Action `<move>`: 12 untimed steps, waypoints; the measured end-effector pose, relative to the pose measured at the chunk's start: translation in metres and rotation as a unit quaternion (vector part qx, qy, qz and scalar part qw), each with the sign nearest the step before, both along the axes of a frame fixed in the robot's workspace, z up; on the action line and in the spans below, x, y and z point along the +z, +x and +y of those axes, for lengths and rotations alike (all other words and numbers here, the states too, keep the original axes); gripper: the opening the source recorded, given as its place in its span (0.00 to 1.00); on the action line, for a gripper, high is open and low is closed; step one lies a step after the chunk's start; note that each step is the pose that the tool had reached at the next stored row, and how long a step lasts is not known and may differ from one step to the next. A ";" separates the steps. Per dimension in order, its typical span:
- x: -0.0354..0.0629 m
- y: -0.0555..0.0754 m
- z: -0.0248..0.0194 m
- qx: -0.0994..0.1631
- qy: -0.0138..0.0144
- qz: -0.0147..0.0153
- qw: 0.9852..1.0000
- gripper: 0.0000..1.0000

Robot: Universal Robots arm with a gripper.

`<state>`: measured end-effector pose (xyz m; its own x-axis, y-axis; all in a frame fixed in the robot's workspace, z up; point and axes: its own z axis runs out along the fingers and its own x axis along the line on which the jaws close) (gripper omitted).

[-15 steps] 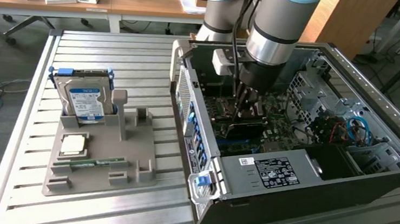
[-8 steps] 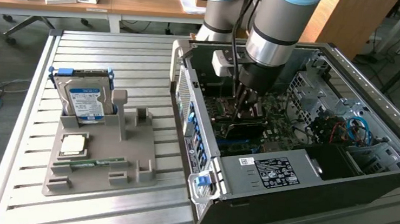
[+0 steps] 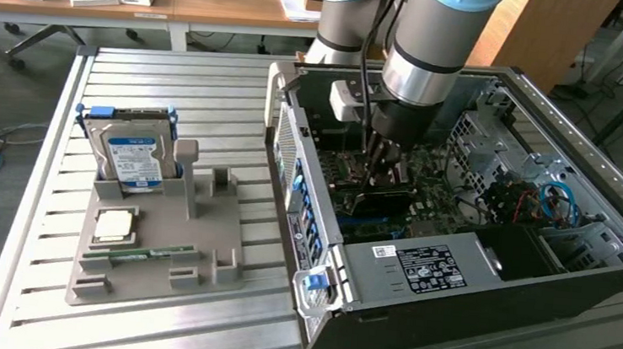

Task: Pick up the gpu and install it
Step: 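Press down on the gpu until it lock into place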

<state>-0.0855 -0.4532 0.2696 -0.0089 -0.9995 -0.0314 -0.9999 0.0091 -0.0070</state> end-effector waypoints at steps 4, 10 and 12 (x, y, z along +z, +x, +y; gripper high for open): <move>-0.0006 0.000 0.0000 0.000 0.000 0.000 1.000 0.11; -0.0016 0.000 0.0000 0.000 0.000 0.000 1.000 0.11; -0.0018 0.000 0.0000 0.000 0.000 0.000 1.000 0.11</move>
<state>-0.0855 -0.4532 0.2678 -0.0089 -0.9995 -0.0313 -0.9999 0.0091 -0.0070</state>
